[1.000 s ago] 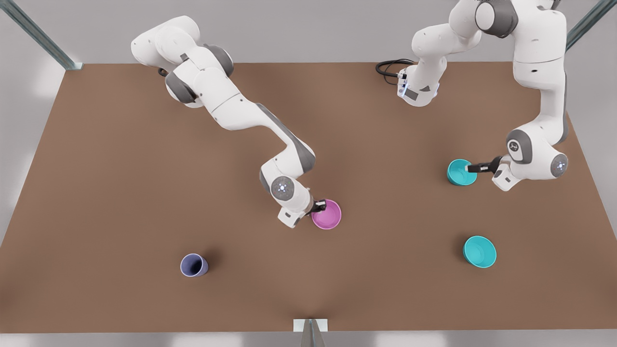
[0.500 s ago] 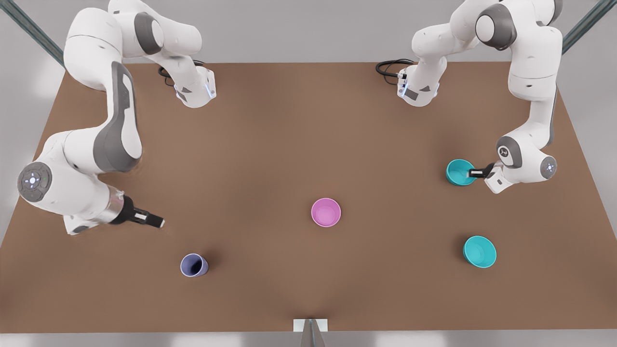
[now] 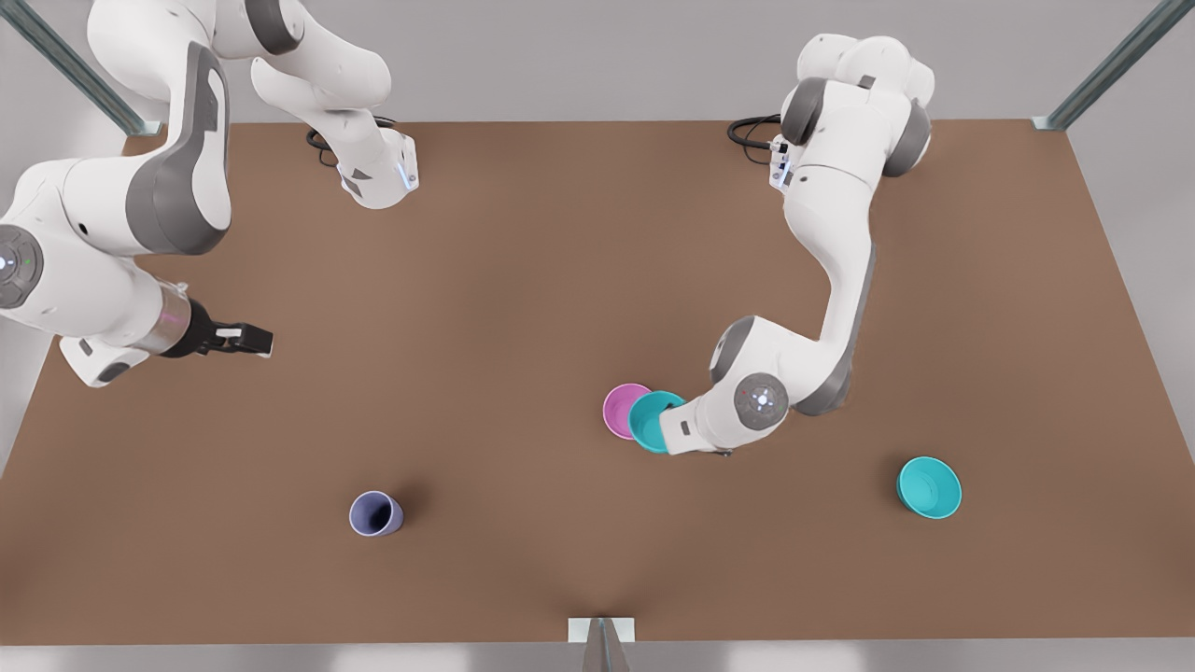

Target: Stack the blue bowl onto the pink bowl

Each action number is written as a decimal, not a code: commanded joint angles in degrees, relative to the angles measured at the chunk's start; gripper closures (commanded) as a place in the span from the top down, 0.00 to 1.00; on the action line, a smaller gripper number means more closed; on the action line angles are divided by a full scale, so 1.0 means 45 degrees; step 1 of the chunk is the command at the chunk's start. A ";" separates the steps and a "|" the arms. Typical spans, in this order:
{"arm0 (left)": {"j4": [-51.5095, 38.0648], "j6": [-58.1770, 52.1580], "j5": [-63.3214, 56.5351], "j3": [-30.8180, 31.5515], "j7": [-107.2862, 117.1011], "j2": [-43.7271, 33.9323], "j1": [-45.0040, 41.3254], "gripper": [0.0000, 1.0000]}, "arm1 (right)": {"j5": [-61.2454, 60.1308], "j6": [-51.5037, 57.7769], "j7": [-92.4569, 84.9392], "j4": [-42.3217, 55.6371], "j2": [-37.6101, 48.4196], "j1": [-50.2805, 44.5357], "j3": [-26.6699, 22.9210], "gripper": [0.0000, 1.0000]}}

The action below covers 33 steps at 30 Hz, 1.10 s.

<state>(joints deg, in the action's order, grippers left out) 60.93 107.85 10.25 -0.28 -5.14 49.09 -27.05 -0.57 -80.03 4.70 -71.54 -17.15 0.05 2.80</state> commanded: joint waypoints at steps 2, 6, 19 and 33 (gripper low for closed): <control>-0.0299 -0.0998 0.0067 0.0003 1.0440 0.0381 -0.0336 0.21 | -0.0048 0.0109 -0.2588 0.0018 -0.0133 0.0029 -0.0016 1.00; 0.0385 -0.0998 0.0145 0.0491 1.0557 0.0381 -0.0375 0.21 | -0.0127 0.0109 -0.2588 0.0018 -0.0290 0.0029 0.0003 1.00; 0.0853 -0.0998 0.0126 0.0902 1.0518 0.0498 -0.0063 0.21 | -0.0224 0.0109 -0.2549 -0.0060 -0.0329 0.0029 0.0003 1.00; 0.0853 -0.1015 0.0087 0.1468 0.9933 0.0518 0.0679 1.00 | -0.0341 0.0109 -0.2549 -0.0002 -0.0583 0.0029 0.0003 1.00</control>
<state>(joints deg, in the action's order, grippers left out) 64.80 104.55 11.25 5.67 34.20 51.36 -24.70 -1.99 -79.57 -4.96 -71.57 -19.85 0.18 2.81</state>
